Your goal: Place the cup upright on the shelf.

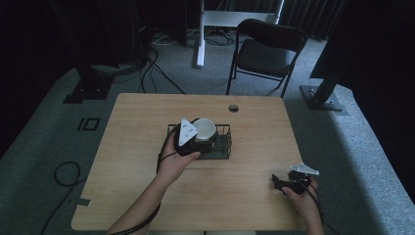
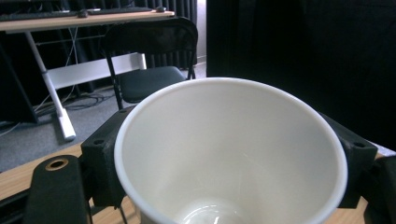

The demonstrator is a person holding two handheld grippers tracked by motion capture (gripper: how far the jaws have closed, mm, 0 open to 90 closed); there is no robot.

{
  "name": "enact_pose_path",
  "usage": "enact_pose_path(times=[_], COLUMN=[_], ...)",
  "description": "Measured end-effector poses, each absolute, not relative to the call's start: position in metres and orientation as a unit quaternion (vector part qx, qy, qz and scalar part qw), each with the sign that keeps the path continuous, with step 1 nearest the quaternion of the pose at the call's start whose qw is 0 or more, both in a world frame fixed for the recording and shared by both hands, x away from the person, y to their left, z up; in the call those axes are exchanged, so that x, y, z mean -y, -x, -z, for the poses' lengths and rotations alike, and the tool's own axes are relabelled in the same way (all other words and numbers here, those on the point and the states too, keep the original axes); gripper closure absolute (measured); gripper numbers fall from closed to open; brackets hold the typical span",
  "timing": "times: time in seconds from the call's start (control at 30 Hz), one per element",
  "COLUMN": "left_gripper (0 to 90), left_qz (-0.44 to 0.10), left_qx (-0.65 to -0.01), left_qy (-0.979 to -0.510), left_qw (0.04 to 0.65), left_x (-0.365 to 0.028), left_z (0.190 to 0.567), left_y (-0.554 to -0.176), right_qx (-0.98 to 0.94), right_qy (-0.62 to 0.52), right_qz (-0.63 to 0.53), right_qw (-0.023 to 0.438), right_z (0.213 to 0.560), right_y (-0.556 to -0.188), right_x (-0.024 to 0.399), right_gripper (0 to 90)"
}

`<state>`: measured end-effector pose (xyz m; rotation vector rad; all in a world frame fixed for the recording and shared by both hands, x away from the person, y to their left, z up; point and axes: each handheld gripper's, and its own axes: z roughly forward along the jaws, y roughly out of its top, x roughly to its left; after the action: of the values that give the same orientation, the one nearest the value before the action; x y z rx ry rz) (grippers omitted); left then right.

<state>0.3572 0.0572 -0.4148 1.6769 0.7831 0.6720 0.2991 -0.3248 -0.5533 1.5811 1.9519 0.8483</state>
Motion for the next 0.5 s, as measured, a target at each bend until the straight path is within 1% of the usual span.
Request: enact_pose_path(times=[0.2,0.5], left_gripper=[20.3,20.3], left_qz=[-0.285,-0.298], left_qx=[-0.355,-0.409], left_qy=[-0.699,-0.675], left_qw=[0.552,0.536], left_x=[-0.046,-0.034], left_z=[0.413,0.423], left_y=[-0.37,-0.385], right_qx=[-0.714,-0.714], right_qy=[-0.579,-0.579], right_qz=[-0.31,-0.31], right_qw=[0.243,0.243], right_z=[0.553,0.553], right_y=[-0.299,-0.299], right_x=[0.325,0.325], right_gripper=[11.7,11.7])
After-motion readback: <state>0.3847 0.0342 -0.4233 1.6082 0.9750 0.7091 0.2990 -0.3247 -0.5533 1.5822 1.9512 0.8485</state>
